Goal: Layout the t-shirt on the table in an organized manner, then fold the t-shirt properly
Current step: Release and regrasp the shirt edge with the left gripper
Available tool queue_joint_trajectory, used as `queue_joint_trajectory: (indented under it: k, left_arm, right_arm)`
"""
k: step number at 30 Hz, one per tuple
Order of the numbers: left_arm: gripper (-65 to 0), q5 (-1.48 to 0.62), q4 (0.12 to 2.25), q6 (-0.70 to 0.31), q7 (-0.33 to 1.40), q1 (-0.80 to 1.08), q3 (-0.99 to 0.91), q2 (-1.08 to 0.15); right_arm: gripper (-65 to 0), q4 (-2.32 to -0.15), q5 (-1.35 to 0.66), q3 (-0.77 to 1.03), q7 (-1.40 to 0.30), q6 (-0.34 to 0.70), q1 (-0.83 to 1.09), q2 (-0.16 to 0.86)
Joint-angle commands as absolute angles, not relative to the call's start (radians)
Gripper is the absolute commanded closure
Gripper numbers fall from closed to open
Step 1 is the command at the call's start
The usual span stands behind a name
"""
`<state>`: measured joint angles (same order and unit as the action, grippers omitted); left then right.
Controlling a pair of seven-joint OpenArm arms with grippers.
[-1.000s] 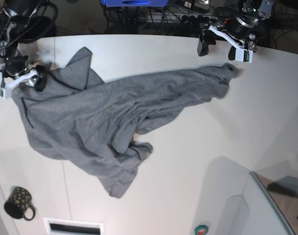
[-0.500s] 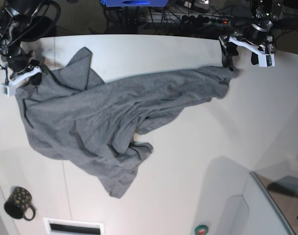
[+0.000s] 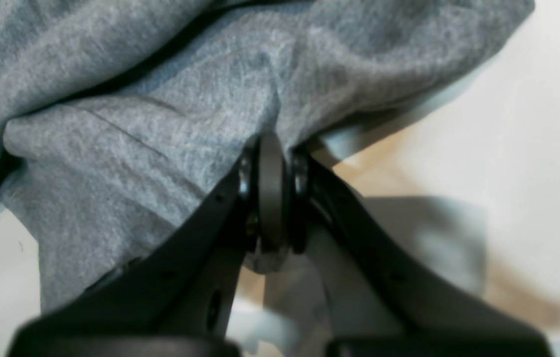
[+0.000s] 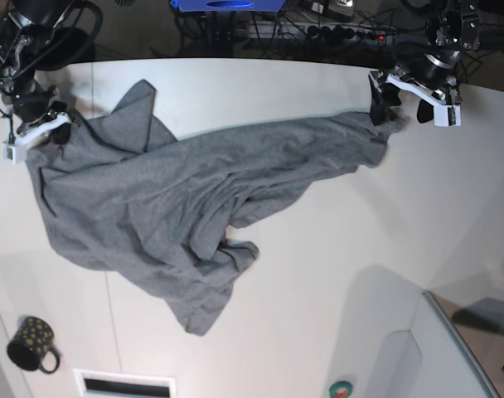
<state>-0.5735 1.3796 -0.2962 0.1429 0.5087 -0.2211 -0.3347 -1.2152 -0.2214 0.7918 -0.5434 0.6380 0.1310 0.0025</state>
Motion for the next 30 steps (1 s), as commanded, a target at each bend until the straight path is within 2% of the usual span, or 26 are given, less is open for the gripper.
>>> queue_joint_trajectory:
  k: [1,6,8,14,20,25,26,30]
  left_arm:
    - [-62.2,-0.581,1.386,-0.306,0.12,0.513,-0.226,-0.348]
    - [-62.0,-0.581,1.417,-0.306,0.12,0.513,-0.226,-0.348]
    - [-59.2,-0.581,1.435,-0.306,0.12,0.513,-0.226,-0.348]
    - [-35.7,-0.581,1.446,-0.306,0.127,0.486,-0.216,-0.346]
    - [-20.1,-0.581,1.42,-0.306,0.128,0.472,-0.214,-0.343]
    - [-2.5,-0.581,1.422,-0.306,0.128,0.483,-0.214,-0.343]
    - [0.0,-0.582,1.422,-0.306,0.128,0.483,-0.214,-0.343]
    - [0.0,-0.587,1.432,-0.306,0.128,0.503,-0.214,-0.341]
  right_arm:
    - [-0.8,-1.216,-0.199,0.789,-0.573,0.642,0.134,0.007]
    - [-0.9,-1.216,-0.199,0.789,-0.573,0.642,0.134,0.007]
    - [-0.9,-1.216,-0.199,0.789,-0.573,0.642,0.133,0.007]
    - [-1.1,-1.216,-0.199,0.789,-0.573,0.642,0.133,0.007]
    - [-1.1,-1.216,-0.199,0.789,-0.573,0.642,0.133,0.007]
    - [-1.1,-1.216,-0.199,0.789,-0.573,0.642,0.133,0.007]
    - [-0.9,-1.216,-0.199,0.789,-0.573,0.642,0.133,0.007]
    - [-0.8,-1.221,-0.199,0.789,-0.573,0.642,0.133,0.007]
